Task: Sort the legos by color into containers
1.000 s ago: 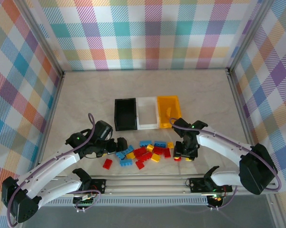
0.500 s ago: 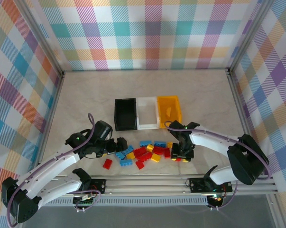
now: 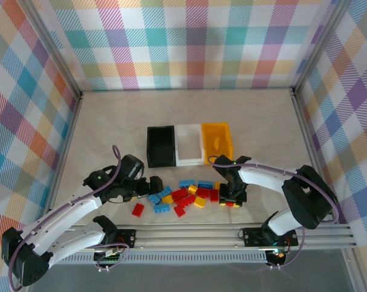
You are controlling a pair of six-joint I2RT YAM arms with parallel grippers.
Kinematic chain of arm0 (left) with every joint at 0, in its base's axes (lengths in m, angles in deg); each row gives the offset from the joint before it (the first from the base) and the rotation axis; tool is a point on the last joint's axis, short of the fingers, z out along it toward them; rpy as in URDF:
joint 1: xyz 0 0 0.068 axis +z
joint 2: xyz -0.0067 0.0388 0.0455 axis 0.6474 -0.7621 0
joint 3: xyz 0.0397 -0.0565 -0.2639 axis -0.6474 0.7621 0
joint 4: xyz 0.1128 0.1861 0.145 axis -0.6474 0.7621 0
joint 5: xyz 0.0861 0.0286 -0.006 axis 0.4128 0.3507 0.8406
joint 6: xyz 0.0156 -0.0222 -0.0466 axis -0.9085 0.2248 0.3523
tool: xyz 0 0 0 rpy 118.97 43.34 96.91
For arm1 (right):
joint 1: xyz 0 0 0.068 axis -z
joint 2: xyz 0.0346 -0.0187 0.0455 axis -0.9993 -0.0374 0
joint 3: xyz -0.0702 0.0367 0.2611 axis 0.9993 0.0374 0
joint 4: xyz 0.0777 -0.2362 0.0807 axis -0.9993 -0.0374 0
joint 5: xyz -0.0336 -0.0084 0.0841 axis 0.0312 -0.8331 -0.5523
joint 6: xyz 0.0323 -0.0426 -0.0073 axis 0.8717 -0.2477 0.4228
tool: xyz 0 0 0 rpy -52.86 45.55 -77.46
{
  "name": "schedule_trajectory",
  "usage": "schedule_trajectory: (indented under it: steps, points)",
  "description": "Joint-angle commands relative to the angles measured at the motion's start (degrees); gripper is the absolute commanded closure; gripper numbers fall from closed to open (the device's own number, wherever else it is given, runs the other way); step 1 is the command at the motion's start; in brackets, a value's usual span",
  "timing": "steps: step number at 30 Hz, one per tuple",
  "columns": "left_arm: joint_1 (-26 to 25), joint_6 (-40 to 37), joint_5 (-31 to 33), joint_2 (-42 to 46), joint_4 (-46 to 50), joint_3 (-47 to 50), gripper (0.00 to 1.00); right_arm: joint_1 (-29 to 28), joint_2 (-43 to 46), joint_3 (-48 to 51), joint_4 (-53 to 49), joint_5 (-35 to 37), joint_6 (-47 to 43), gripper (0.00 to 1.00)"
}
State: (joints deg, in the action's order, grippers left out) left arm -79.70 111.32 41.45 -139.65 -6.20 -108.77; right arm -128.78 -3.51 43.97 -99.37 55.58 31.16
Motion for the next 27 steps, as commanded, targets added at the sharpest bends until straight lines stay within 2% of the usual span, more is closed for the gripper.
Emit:
schedule_trajectory:
  steps: [1, 6, 13, 16, 19, 27]
  points:
    - [-0.2, 0.2, 0.4, 0.9, 1.3, 0.8, 0.00, -0.4, -0.4, -0.8, -0.5, 1.1, -0.8, 0.64]
    - [-0.1, 0.2, 0.4, 0.6, 0.9, 1.1, 0.00, -0.3, 0.8, -2.1, -2.8, 2.7, -1.5, 0.68]
    - [-0.2, -0.7, 1.5, 0.3, 1.7, 0.5, 0.00, -0.4, 3.7, -7.9, -9.1, 4.3, -2.3, 0.69]
    - [0.0, -1.8, 4.2, 0.4, 4.5, -1.5, 0.00, -0.4, 5.1, -14.5, -13.2, 5.6, -3.6, 0.69]
    - [0.8, -2.3, 6.4, 0.2, 8.2, -3.7, 0.00, -0.4, 2.8, -23.7, -16.9, 6.7, -6.1, 0.69]
    - [2.5, -0.1, 7.1, 3.7, 12.7, -3.3, 0.00, -0.3, -12.7, -48.0, -21.0, 6.5, -14.0, 0.69]
